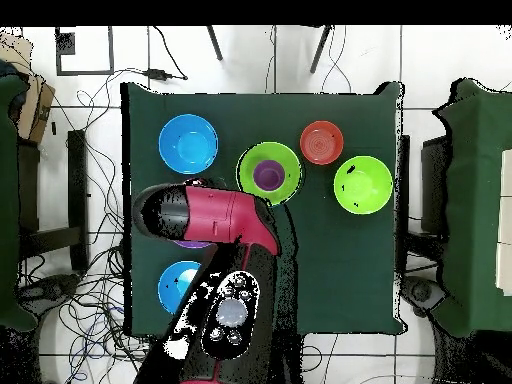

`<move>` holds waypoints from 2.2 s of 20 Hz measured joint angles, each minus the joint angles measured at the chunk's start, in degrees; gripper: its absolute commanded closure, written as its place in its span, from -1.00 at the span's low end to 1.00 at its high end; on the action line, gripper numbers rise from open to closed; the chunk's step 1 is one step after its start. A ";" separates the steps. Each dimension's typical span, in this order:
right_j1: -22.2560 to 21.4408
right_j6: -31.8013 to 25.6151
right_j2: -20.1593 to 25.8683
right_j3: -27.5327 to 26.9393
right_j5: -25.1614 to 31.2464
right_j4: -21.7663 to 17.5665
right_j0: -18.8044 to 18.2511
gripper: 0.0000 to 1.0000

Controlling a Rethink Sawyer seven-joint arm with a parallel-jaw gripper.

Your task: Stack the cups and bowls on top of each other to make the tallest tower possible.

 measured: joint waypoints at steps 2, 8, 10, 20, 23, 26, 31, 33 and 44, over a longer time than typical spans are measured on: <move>0.58 0.00 0.01 0.15 -0.45 0.08 -0.03 -1.00; 1.87 0.00 0.06 0.85 -0.60 0.71 0.12 -1.00; 1.92 0.00 0.06 1.11 -0.60 0.96 0.29 -1.00; 1.94 0.70 -1.50 2.76 -0.60 5.02 4.76 -1.00; 1.94 1.08 -1.98 3.29 -0.60 6.08 6.11 -1.00; 1.93 1.19 -2.27 3.45 -0.60 7.05 7.05 -1.00; 2.39 1.19 -2.37 3.52 -0.61 8.24 7.49 -1.00; 2.84 1.19 -2.48 3.64 -0.62 8.43 7.49 -1.00; 4.69 1.19 -2.59 6.53 -4.13 8.69 7.36 -1.00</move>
